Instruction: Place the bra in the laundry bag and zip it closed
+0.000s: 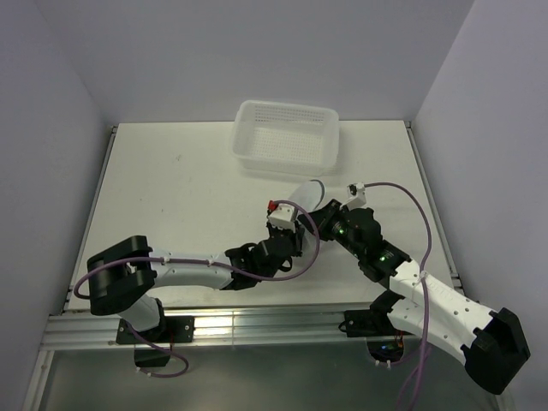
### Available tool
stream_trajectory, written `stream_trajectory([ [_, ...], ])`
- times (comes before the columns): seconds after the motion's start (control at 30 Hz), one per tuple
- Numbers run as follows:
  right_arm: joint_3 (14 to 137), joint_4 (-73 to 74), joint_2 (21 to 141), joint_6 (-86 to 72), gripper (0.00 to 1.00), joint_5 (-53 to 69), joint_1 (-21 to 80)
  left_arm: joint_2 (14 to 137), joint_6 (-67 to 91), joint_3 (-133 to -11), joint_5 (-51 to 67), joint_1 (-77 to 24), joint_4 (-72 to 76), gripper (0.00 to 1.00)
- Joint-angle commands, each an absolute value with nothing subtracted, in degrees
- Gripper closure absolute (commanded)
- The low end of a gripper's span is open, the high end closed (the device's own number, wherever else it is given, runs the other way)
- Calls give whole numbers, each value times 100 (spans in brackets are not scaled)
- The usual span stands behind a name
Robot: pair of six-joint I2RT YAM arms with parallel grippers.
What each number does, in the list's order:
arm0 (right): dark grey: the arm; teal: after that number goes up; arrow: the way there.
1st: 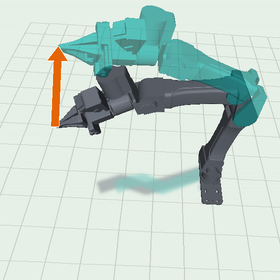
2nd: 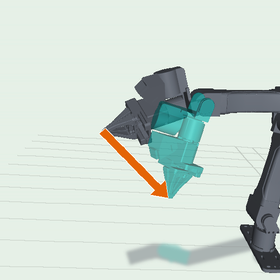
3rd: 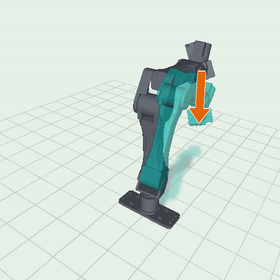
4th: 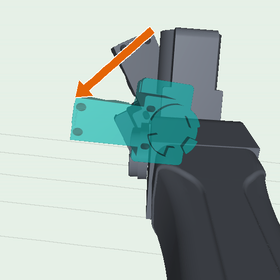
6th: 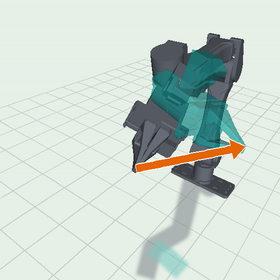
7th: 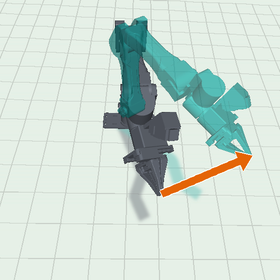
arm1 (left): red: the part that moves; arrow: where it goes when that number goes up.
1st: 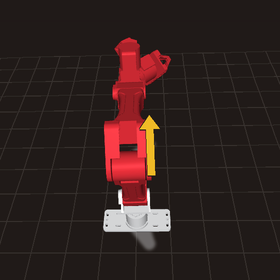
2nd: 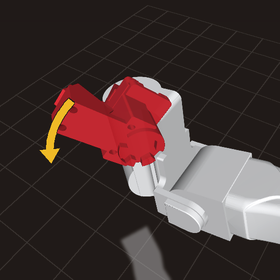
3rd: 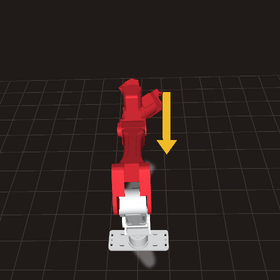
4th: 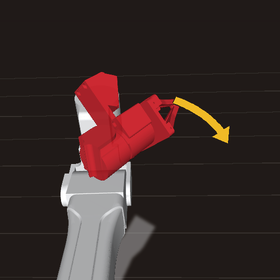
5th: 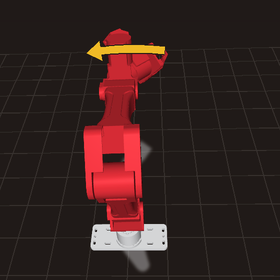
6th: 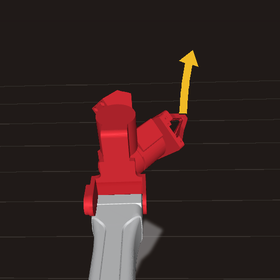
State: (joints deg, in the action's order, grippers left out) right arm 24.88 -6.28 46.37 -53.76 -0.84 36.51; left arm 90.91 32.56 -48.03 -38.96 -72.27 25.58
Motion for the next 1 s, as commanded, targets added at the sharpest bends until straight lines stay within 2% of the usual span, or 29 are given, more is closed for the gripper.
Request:
stream_trajectory([
  [0.0,2637,-764,4526,-5405,100,123,3691,9044,3120,-5010,-4403,-7216,2619,86],
  [0.03,2628,-782,4535,-5423,100,123,3691,8992,3120,-5001,-4403,-7216,2637,94],
  [0.1,2619,-791,4553,-5414,100,106,3691,8956,3103,-4957,-4368,-7216,2715,100],
  [0.43,2654,-694,4526,-4765,100,227,3394,8325,3163,-4186,-4377,-7225,2567,100],
  [0.57,2575,-1185,4553,-4614,100,1366,2726,7902,3339,-3561,-4465,-7216,2453,100],
  [0.83,2584,-1608,4860,-4053,100,2547,1830,7226,3673,-2656,-4465,-7014,2277,100],
  [0.97,2715,-1775,5604,-3859,100,3146,934,6672,3928,-2260,-4561,-6882,1969,100],
])
